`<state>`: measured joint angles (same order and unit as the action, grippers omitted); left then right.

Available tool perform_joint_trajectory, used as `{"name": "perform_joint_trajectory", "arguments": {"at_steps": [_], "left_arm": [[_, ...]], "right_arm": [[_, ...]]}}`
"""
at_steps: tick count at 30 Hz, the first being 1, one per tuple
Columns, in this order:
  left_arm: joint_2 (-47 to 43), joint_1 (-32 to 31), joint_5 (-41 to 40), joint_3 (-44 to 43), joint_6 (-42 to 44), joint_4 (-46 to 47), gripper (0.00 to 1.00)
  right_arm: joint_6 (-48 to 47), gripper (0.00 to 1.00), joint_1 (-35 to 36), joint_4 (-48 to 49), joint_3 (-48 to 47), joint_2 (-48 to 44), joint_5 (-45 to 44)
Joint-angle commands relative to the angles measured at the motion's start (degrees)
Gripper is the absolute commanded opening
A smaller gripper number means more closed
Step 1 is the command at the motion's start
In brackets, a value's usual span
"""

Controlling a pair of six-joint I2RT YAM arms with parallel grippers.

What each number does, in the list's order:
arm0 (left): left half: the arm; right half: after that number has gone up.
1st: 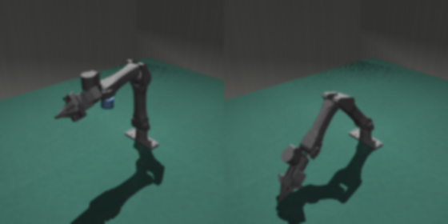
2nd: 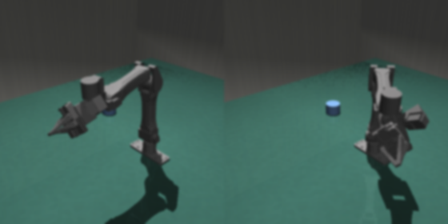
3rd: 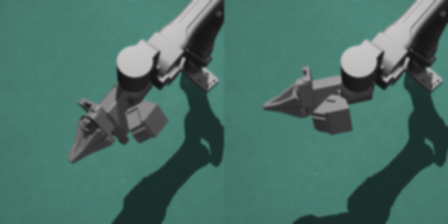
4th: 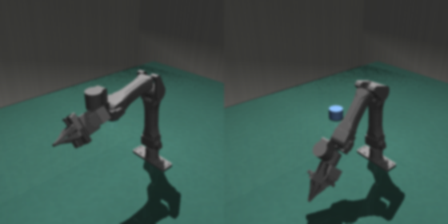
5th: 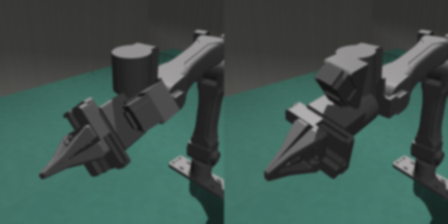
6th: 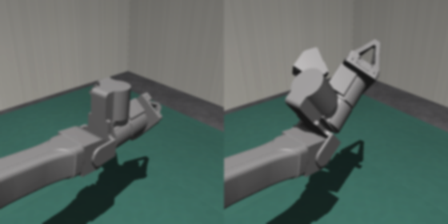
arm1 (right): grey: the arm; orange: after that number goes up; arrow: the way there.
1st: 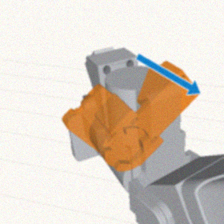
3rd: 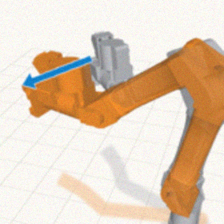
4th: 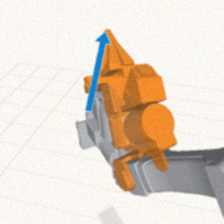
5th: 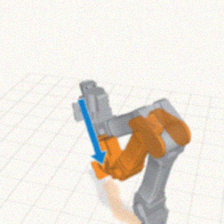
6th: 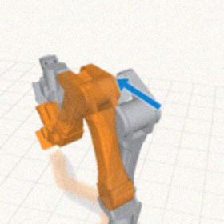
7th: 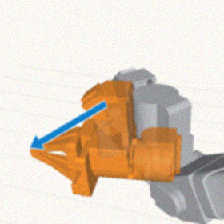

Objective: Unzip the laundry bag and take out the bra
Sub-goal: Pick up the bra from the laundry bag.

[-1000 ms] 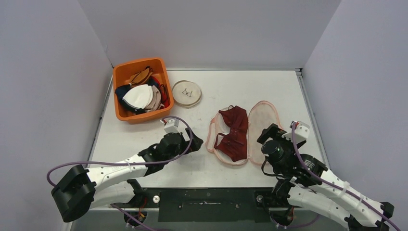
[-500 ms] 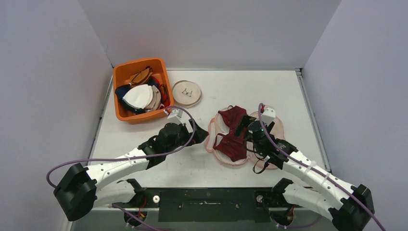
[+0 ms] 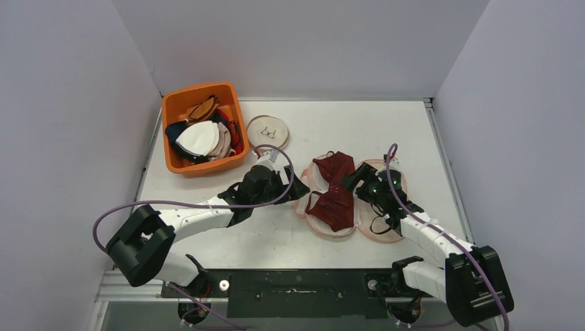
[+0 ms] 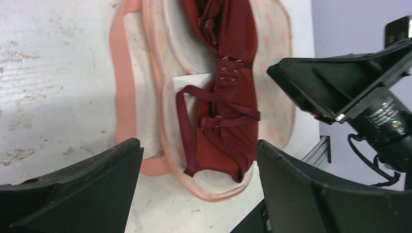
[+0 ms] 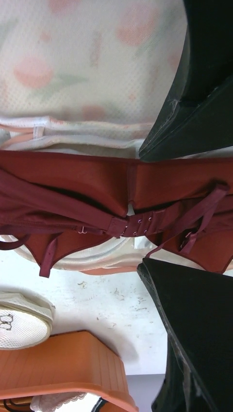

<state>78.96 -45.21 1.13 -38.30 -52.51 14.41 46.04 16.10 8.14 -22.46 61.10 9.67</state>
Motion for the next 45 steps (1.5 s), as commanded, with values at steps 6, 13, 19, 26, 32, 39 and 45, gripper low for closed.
{"name": "perform_joint_trajectory", "arguments": {"at_steps": [6, 13, 19, 26, 32, 39, 45], "left_arm": [[4.84, 2.61, 3.24, -0.6, -1.72, 5.06, 0.83], [7.78, 3.45, 4.91, -0.37, -2.21, 6.59, 0.82], [8.2, 3.8, 6.06, 0.04, -2.59, 7.29, 0.81], [6.18, 4.55, 6.43, 1.54, -3.14, 7.54, 0.81], [1.46, 5.54, 6.14, 3.43, -4.17, 6.71, 0.8], [-9.63, 6.57, 2.14, 5.17, -4.09, 0.2, 0.8], [-20.35, 7.28, -0.68, 6.23, -3.41, -6.32, 0.83]], "right_arm": [[1.07, 0.73, -1.57, 13.27, 0.39, 9.61, 4.38], [1.09, 0.72, -1.6, 15.86, 0.11, 14.98, 6.05], [1.69, 0.55, -1.6, 19.42, 0.03, 18.38, 8.66], [2.21, 0.26, -1.6, 21.79, -0.32, 21.33, 10.74], [0.92, 0.05, -1.53, 18.0, -1.71, 13.77, 10.86], [-2.58, 0.05, -0.93, 6.94, -8.64, 1.92, 10.37], [-3.65, 0.05, -0.25, 1.24, -15.27, -0.5, 12.8]]}}
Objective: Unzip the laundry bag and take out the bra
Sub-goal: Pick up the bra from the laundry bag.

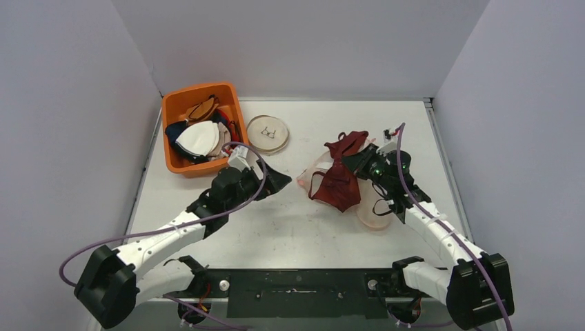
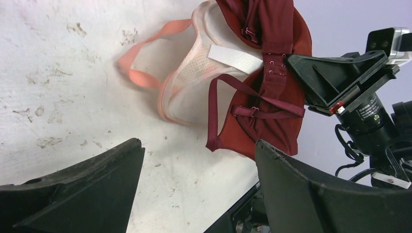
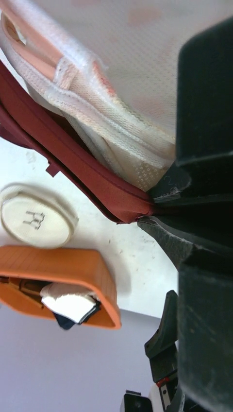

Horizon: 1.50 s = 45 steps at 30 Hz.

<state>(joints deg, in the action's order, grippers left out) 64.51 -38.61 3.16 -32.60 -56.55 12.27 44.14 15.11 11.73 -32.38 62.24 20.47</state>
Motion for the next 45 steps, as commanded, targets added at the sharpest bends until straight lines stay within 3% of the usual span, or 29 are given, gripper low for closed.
{"name": "perform_joint_trajectory", "arguments": {"at_steps": [1, 6, 12, 22, 26, 45], "left_arm": [[-7.47, 0.89, -4.07, 0.72, 0.73, -5.11, 0.83], [-9.03, 1.17, -3.82, 2.45, -0.03, -5.95, 0.83], [-6.47, 1.15, -0.71, 5.13, -1.45, -1.85, 0.83], [6.13, 1.1, 14.61, 5.83, -4.08, 24.92, 0.97], [11.9, 0.78, 18.99, 4.21, -8.0, 33.21, 0.96], [34.28, -5.91, 24.24, -6.03, -13.37, 51.67, 0.96]], "right_arm": [[-1.96, 0.05, 0.94, -3.32, -6.01, -1.62, 2.03], [-3.09, 0.05, 1.32, -6.55, -5.03, -0.16, 2.01], [-1.94, 0.05, 1.32, -1.58, 3.57, 2.41, 3.88], [0.68, 0.05, 0.87, 7.06, 9.94, 2.42, 6.51], [-0.09, 0.05, 0.5, 5.47, 9.84, 0.69, 6.5], [4.91, 0.05, -0.75, 9.8, 12.01, -5.27, 13.25]]}}
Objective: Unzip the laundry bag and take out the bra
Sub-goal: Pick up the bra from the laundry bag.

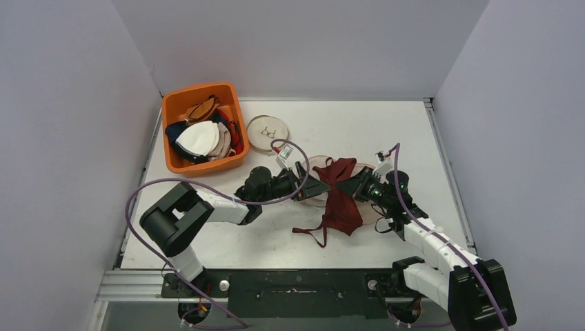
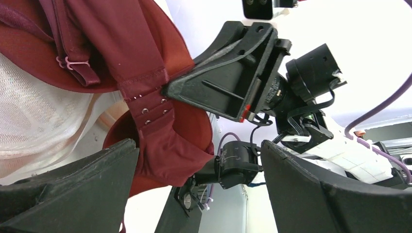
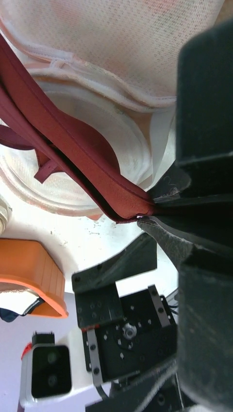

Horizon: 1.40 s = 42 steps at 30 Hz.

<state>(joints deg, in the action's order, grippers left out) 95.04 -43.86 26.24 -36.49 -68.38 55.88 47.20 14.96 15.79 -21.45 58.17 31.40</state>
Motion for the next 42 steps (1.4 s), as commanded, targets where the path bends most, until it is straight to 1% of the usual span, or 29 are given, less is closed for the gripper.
{"name": "perform_joint_trajectory", "arguments": {"at_steps": [1, 8, 13, 15, 17, 21, 26, 28, 32, 35, 37, 38, 39, 40, 41, 42], "left_arm": [[4.73, -0.77, 0.87, -2.13, -1.93, 8.99, 0.96], [12.6, -1.4, 0.98, -3.67, -4.02, 12.2, 0.96], [15.91, -1.63, 0.8, -4.62, -4.44, 14.63, 0.96], [16.81, -1.9, 0.76, -5.82, -3.65, 13.92, 0.96], [18.03, -2.25, 0.99, -7.34, -2.82, 13.41, 0.99], [20.9, -3.38, 2.1, -9.78, -3.56, 15.42, 0.88], [23.78, -3.87, 3.0, -10.75, -5.31, 18.93, 0.78], [24.41, -3.86, 3.02, -10.5, -5.93, 20.73, 0.71], [25.05, -3.82, 3.4, -10.87, -6.26, 21.39, 0.5], [25.59, -3.78, 3.26, -11.07, -6.75, 21.95, 0.31], [25.72, -3.49, 3.12, -11.18, -7.08, 22.14, 0.19], [25.8, -3.45, 2.97, -11.13, -7.19, 22.17, 0.14], [25.74, -3.34, 2.92, -11.07, -7.34, 22.03, 0.1], [25.72, -3.25, 2.86, -10.99, -7.44, 22.01, 0.05], [25.7, -3.09, 2.75, -10.84, -7.53, 22.06, 0.02], [25.55, -2.95, 2.62, -10.68, -7.56, 22.18, 0.0]], "right_arm": [[2.11, 0.05, -0.63, 5.99, 1.33, -1.29, 2.44], [2.39, 0.05, -0.88, 6.45, 3.58, -1.15, 2.07], [3.34, 0.05, -1.12, 8.53, 5.92, -0.22, 2.17], [4.09, 0.05, -1.16, 9.48, 6.68, -0.02, 2.27], [4.47, 0.05, -1.21, 9.7, 7.21, -0.2, 2.14], [4.83, 0.05, -1.29, 9.73, 7.71, -0.21, 1.71], [6.18, 0.05, -1.51, 11.47, 8.65, 0.42, 1.74], [6.68, 0.05, -1.6, 12.47, 8.88, 0.86, 2.09], [7.17, 0.05, -1.56, 13.33, 9.01, 1.07, 2.76], [7.05, 0.06, -1.6, 13.25, 9.1, 0.87, 3.55], [6.56, 0.14, -1.6, 12.3, 9.23, -0.04, 3.9], [6.09, 0.2, -1.56, 11.54, 9.24, -0.72, 3.92], [5.61, 0.29, -1.6, 10.45, 9.24, -1.55, 4.01], [4.97, 0.39, -1.58, 9.24, 9.13, -2.36, 3.94], [3.82, 0.53, -1.6, 7.67, 8.89, -3.31, 4.01], [2.87, 0.62, -1.54, 6.04, 8.42, -4.18, 4.12]]}}
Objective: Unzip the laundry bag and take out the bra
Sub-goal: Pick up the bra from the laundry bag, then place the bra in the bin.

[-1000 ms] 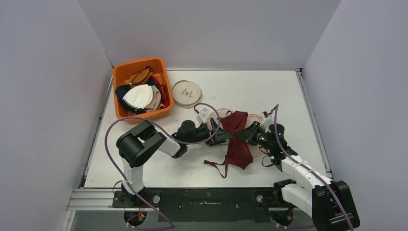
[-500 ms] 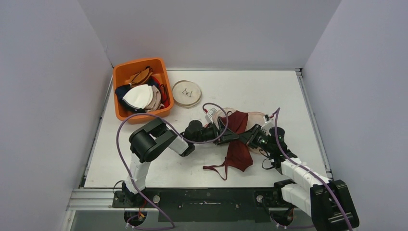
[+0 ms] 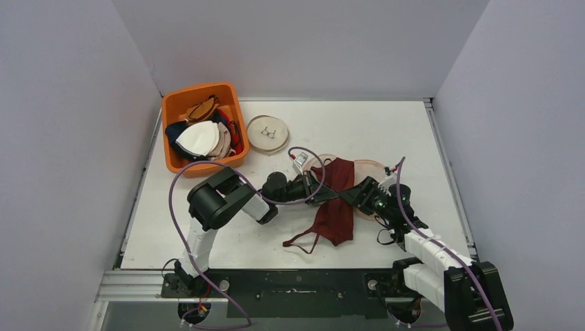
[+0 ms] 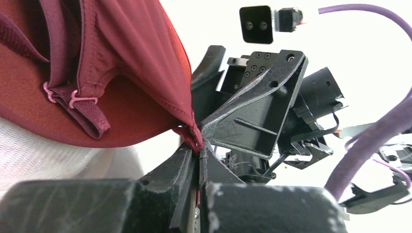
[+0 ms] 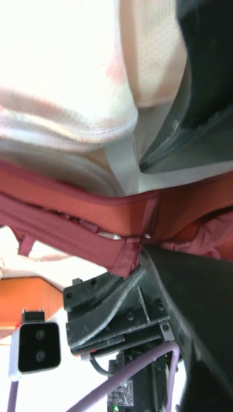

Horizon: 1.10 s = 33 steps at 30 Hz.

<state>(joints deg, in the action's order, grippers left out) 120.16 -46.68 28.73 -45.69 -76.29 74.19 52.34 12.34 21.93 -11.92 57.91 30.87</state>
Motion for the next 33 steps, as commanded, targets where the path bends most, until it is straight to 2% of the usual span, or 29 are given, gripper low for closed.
{"name": "perform_joint_trajectory", "arguments": {"at_steps": [1, 5, 8, 11, 15, 18, 25, 30, 33], "left_arm": [[0.23, -0.1, 0.02, -1.3, 0.42, 3.82, 0.0], [-1.44, 0.18, -0.29, -0.62, 0.8, 3.23, 0.0], [-4.6, 0.18, -0.73, -0.14, 3.13, -0.45, 0.0], [-10.86, 0.29, -1.86, 0.56, 7.46, -8.61, 0.0], [-19.97, 0.27, -4.07, -0.83, 14.8, -23.94, 0.0], [-26.49, 0.31, -6.65, -3.95, 21.14, -38.72, 0.0], [-40.74, 0.68, -15.15, -12.48, 33.49, -63.89, 0.0], [-46.48, 2.8, -18.88, -23.0, 40.48, -79.79, 0.0], [-47.99, 7.29, -18.54, -29.16, 43.19, -87.16, 0.0]], "right_arm": [[-3.37, 0.71, 1.15, -2.12, -1.54, -4.95, 4.75], [-9.15, 0.99, 1.32, -13.65, -5.39, -9.35, 4.59], [-13.07, 0.9, 1.39, -22.36, -9.37, -14.31, 2.1], [-15.75, 0.9, 1.47, -30.06, -14.18, -19.42, -0.16], [-16.96, 0.9, 1.46, -35.64, -21.18, -22.47, -1.06], [-16.39, 0.9, 1.53, -38.51, -26.56, -22.43, -2.85], [-15.38, 0.9, 2.58, -37.82, -33.5, -21.53, -5.07], [-15.06, 0.9, 3.3, -35.97, -32.12, -22.11, -6.6], [-14.15, 0.9, 3.44, -34.75, -29.67, -22.82, -6.49]]}}
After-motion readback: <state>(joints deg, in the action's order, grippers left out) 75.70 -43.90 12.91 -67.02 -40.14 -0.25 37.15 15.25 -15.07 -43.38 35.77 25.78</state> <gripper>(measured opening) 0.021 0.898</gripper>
